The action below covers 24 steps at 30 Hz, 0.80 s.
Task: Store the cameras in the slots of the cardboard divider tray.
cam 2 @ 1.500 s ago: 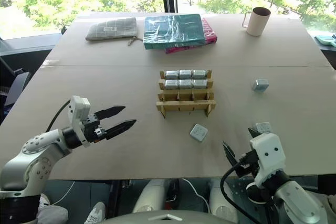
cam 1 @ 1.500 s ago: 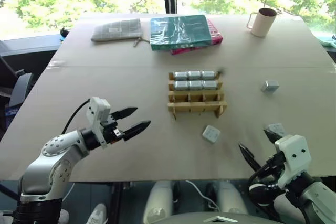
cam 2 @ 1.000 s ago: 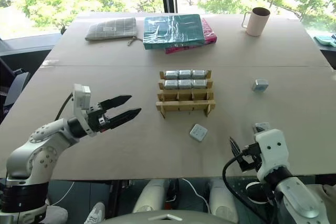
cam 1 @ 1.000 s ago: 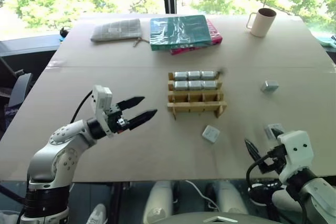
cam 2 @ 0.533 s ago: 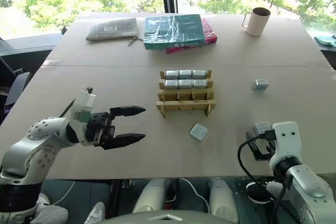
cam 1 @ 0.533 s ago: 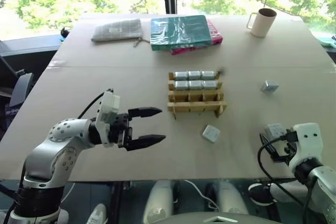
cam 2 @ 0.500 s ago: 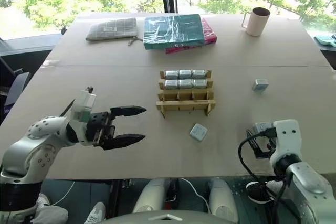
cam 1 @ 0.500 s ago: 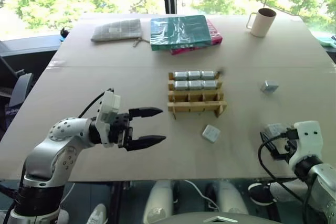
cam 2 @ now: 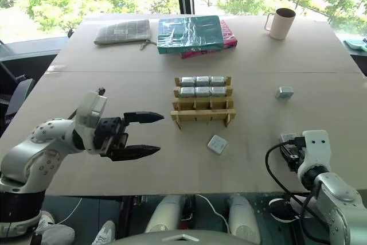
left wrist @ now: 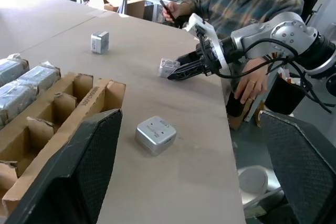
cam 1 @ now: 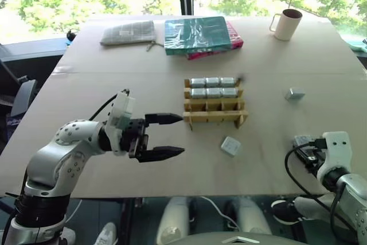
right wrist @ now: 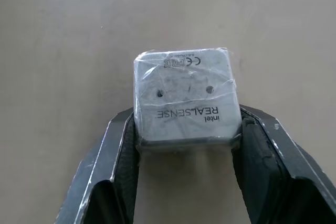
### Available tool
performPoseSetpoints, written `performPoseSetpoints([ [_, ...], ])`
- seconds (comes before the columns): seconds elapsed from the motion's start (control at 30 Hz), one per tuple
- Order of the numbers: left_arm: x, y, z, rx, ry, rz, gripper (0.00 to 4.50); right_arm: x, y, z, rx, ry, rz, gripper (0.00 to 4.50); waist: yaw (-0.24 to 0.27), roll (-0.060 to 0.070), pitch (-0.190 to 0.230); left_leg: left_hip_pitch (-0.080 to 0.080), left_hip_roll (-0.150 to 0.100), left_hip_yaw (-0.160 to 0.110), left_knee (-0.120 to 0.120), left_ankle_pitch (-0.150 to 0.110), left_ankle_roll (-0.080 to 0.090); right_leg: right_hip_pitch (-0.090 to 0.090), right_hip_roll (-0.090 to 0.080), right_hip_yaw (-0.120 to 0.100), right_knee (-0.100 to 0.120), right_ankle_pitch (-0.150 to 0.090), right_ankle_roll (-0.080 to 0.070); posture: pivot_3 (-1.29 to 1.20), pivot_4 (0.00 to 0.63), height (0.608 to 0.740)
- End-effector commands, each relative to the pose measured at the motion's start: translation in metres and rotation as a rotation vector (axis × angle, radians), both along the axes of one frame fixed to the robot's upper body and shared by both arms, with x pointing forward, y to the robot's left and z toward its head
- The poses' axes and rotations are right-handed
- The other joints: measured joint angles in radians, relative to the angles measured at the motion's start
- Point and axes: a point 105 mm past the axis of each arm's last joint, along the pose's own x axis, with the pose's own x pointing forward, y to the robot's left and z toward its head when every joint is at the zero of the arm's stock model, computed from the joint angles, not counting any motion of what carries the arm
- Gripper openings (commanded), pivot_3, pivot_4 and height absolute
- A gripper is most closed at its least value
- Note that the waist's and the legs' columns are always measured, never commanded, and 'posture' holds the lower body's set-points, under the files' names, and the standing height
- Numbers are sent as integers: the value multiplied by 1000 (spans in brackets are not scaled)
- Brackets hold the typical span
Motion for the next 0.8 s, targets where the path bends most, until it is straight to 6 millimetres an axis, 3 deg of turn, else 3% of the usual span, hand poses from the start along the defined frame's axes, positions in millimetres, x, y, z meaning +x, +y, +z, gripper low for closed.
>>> performPoseSetpoints([
  [0.03,7,-16,18,-78,95,43,4361,7,37,49,-247,-248,262,1944,-1,-1,1,0,0,0,1,1,1,0,0,1,0,0,1,0,150,740],
  [0.13,23,-27,18,-39,285,111,4361,9,74,70,-370,-372,495,1944,-3,-3,2,0,2,-1,2,2,3,1,3,1,2,1,1,0,150,740],
  [0.33,41,-64,35,-125,481,6,4361,23,129,106,-466,-563,783,1944,-1,-9,6,1,1,-4,5,5,0,5,5,-1,2,1,2,0,150,740],
  [0.57,51,-85,35,-153,530,-5,4361,29,160,129,-484,-683,927,1944,0,-13,8,0,0,-4,7,6,0,6,5,-1,2,1,2,0,150,740],
  [0.8,58,-90,32,-178,545,16,4361,30,171,130,-469,-711,973,1944,-1,-13,8,0,1,-4,8,6,0,7,5,-1,2,1,2,0,150,740],
])
